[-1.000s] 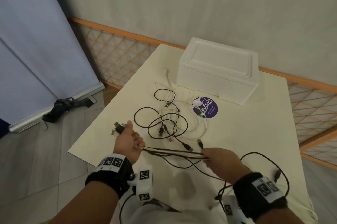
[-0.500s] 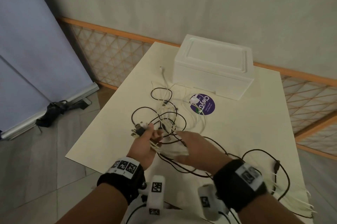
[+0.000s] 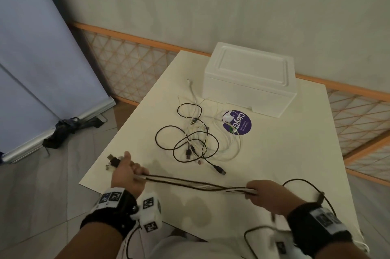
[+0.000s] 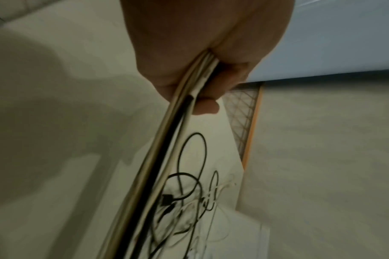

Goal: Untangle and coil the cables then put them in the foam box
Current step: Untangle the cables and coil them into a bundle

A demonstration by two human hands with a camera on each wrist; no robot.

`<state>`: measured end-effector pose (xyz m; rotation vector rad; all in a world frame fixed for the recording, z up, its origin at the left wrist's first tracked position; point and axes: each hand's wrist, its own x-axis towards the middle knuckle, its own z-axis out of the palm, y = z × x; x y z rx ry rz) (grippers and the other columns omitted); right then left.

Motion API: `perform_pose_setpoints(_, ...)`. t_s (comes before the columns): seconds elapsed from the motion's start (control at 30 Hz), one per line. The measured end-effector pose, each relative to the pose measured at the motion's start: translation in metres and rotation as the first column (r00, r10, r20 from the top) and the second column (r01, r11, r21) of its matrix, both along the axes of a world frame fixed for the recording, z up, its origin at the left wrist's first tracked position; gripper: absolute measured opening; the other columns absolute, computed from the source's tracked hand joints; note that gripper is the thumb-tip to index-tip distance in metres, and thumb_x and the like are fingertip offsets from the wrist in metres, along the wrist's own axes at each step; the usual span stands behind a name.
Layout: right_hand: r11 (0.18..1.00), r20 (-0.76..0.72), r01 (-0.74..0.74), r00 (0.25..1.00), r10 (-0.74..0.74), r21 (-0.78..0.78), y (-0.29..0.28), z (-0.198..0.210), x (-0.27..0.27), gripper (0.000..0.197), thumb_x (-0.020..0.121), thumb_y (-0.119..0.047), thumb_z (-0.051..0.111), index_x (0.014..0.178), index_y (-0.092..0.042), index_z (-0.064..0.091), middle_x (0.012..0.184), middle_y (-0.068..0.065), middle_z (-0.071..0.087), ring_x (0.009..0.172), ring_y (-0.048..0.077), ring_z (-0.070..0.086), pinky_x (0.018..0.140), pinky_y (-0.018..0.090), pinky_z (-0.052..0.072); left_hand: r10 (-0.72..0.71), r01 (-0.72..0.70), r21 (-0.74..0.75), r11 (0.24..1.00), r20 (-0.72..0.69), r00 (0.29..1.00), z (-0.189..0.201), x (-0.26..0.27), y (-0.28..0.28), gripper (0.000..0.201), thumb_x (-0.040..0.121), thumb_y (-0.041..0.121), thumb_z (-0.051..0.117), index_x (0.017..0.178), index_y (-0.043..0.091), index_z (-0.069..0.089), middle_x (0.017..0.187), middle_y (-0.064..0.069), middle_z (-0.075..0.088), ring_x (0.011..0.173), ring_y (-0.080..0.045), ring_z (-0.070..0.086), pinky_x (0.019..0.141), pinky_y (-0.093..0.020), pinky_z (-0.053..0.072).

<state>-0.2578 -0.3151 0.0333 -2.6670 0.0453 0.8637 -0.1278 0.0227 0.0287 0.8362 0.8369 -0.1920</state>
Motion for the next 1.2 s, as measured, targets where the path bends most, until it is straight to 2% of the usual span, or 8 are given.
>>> perform_pose_setpoints(0.13, 0.996, -0.069, -0.015, 0.998, 0.009, -0.089, -0.019, 0.004, -0.005, 0.009, 0.083, -0.043, 0.060, 0.087, -0.036, 0.054, 0.084, -0.017, 0.053, 0.097, 0.012, 0.057, 0.083, 0.027, 0.043, -0.115, 0.118, 0.040, 0.992, -0.077, 0.990, -0.016, -0.014, -0.014, 0.039, 0.097, 0.033, 0.054, 0.066, 0.018, 0.036, 0.038, 0.006, 0.028, 0.030, -0.010, 0.027, 0.042, -0.025, 0.038)
perform_pose_setpoints(0.23, 0.991, -0.146, 0.053, 0.987, -0.071, -0.126, -0.016, 0.017, 0.002, 0.076, 0.062, -0.064, 0.073, 0.127, -0.034, 0.046, 0.125, -0.011, 0.050, 0.121, 0.015, 0.045, 0.101, 0.031, 0.036, -0.209, 0.211, 0.043, 0.977, -0.047, 0.977, -0.012, -0.011, -0.031, 0.033, 0.094, 0.023, 0.059, 0.068, 0.018, 0.040, 0.040, 0.005, 0.028, 0.032, -0.011, 0.028, 0.047, -0.029, 0.036)
perform_pose_setpoints(0.3, 0.993, -0.025, 0.113, 0.993, -0.114, -0.043, 0.000, 0.027, 0.018, 0.097, 0.050, -0.083, 0.061, 0.134, -0.039, 0.041, 0.134, -0.014, 0.042, 0.129, 0.013, 0.036, 0.108, 0.032, 0.031, -0.237, 0.238, 0.064, 0.969, -0.016, 0.971, -0.010, -0.005, -0.035, 0.027, 0.093, 0.018, 0.061, 0.072, 0.017, 0.044, 0.042, 0.005, 0.028, 0.033, -0.011, 0.028, 0.046, -0.028, 0.036)
perform_pose_setpoints(0.47, 0.995, 0.266, 0.099, 0.960, -0.093, -0.008, 0.066, 0.011, 0.070, 0.040, 0.090, -0.048, 0.051, 0.123, -0.026, 0.052, 0.122, -0.004, 0.055, 0.115, 0.017, 0.050, 0.097, 0.032, 0.041, -0.352, 0.357, 0.110, 0.928, -0.067, 0.934, -0.010, 0.008, -0.035, 0.023, 0.093, 0.019, 0.061, 0.074, 0.011, 0.051, 0.069, -0.009, 0.059, 0.031, -0.009, 0.034, 0.049, -0.030, 0.039)
perform_pose_setpoints(0.63, 1.000, 0.286, -0.018, 0.958, 0.021, -0.012, 0.118, -0.011, 0.095, 0.039, 0.088, -0.030, 0.052, 0.125, -0.018, 0.049, 0.124, 0.003, 0.050, 0.113, 0.024, 0.049, 0.095, 0.037, 0.042, -0.527, 0.529, 0.062, 0.846, -0.052, 0.848, -0.007, 0.017, -0.032, 0.018, 0.093, 0.014, 0.060, 0.109, 0.007, 0.061, 0.109, -0.007, 0.067, 0.040, -0.011, 0.030, 0.054, -0.032, 0.044)
perform_pose_setpoints(0.9, 0.998, 0.343, -0.032, 0.939, 0.009, 0.062, 0.150, -0.007, 0.129, 0.022, 0.095, -0.024, 0.042, 0.105, -0.015, 0.059, 0.105, 0.006, 0.064, 0.098, 0.023, 0.059, 0.078, 0.028, 0.040, -0.754, 0.768, -0.005, 0.640, 0.183, 0.630, 0.018, 0.044, -0.034, 0.023, 0.096, 0.008, 0.050, 0.111, -0.002, 0.063, 0.070, -0.005, 0.056, 0.044, -0.013, 0.030, 0.049, -0.029, 0.042)
perform_pose_setpoints(1.07, 0.998, 0.248, 0.050, 0.967, -0.060, 0.049, 0.146, -0.001, 0.136, 0.032, 0.085, -0.014, 0.049, 0.117, -0.016, 0.053, 0.116, 0.005, 0.056, 0.107, 0.024, 0.055, 0.089, 0.033, 0.044, -0.710, 0.712, 0.064, 0.700, -0.050, 0.703, 0.000, 0.062, -0.040, 0.014, 0.094, 0.010, 0.054, 0.088, 0.004, 0.064, 0.063, -0.005, 0.047, 0.041, -0.013, 0.034, 0.048, -0.028, 0.042)
perform_pose_setpoints(1.2, 0.989, 0.119, -0.096, 0.987, 0.109, -0.110, 0.151, -0.014, 0.129, 0.031, 0.088, -0.021, 0.051, 0.118, -0.015, 0.056, 0.119, 0.010, 0.054, 0.106, 0.032, 0.057, 0.089, 0.042, 0.049, -0.715, 0.726, 0.063, 0.685, -0.134, 0.686, -0.016, 0.066, -0.038, 0.011, 0.092, 0.009, 0.055, 0.096, 0.005, 0.064, 0.062, -0.008, 0.052, 0.045, -0.016, 0.039, 0.049, -0.029, 0.040)
